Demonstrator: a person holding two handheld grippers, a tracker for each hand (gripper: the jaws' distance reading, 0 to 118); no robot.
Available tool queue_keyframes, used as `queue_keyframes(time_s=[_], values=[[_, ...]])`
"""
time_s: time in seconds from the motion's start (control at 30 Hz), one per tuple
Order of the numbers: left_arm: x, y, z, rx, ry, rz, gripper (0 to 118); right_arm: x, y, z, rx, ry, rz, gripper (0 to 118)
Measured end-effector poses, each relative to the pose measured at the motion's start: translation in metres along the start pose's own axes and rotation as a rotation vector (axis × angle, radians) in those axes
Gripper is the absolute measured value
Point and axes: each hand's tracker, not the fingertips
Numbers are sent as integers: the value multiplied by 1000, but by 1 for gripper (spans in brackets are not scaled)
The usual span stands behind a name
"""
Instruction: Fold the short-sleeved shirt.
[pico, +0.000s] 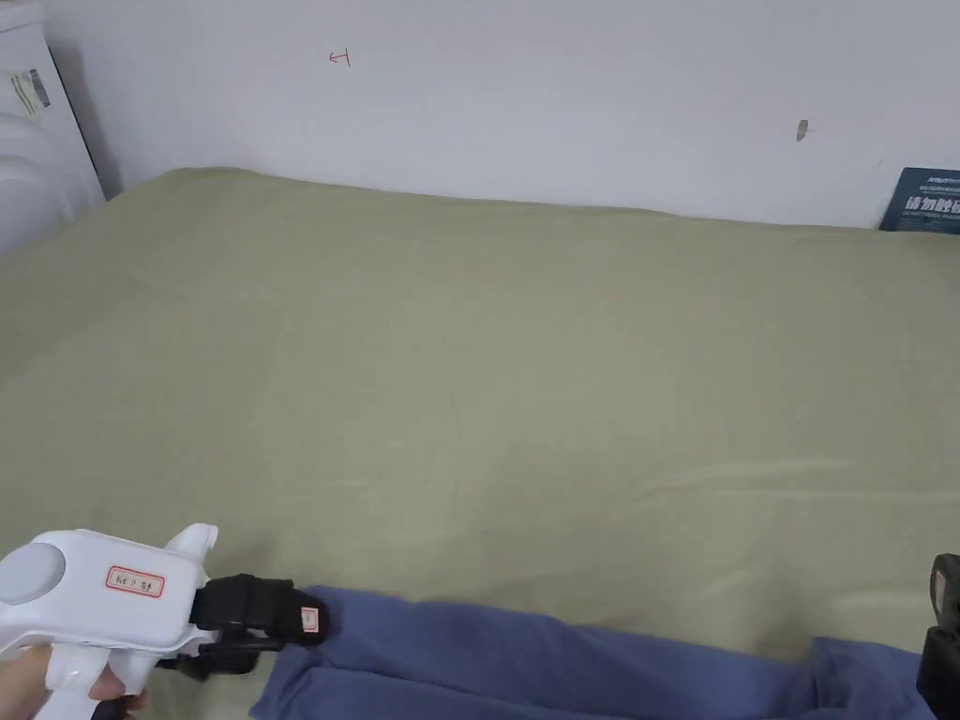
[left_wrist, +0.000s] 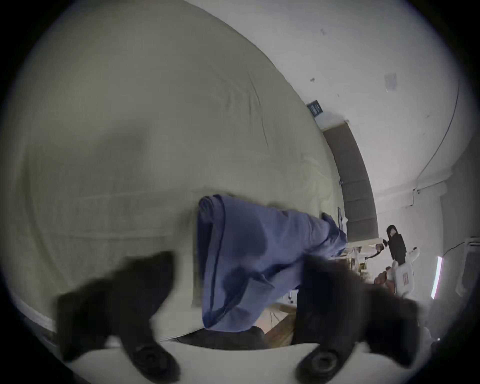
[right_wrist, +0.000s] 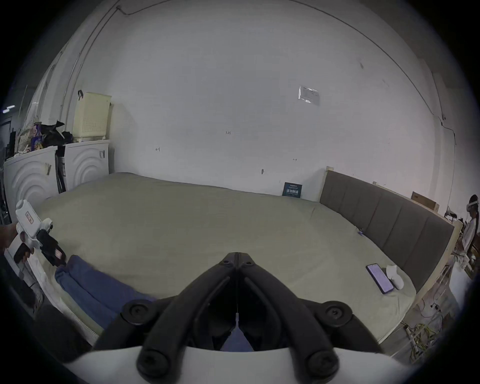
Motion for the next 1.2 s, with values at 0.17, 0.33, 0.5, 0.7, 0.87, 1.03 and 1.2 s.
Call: queue_keyframes(time_s=[0.17,0.33,0.5,0.7,0.87,1.03,1.2], values=[[-5,3,-2,-12,-40,43,118,5,-5,-3,-27,1,-9,2],[-4,5,-15,-30,-136,83,118,7,-7,-4,-45,2,-31,2],[4,2,-20,-35,-119,61,116,8,-8,-1,-51,5,-39,2],[5,-5,-24,-60,-16,67,5,13,-8,3,-49,11,-59,2],[7,-1,-10,3,-19,104,4,19,-6,10,-41,16,-62,2],[5,-2,22,46,1,99,4,27,-4,12,-22,8,-57,2],[-1,-2,75,166,39,142,4,34,-2,13,-12,5,-70,2]])
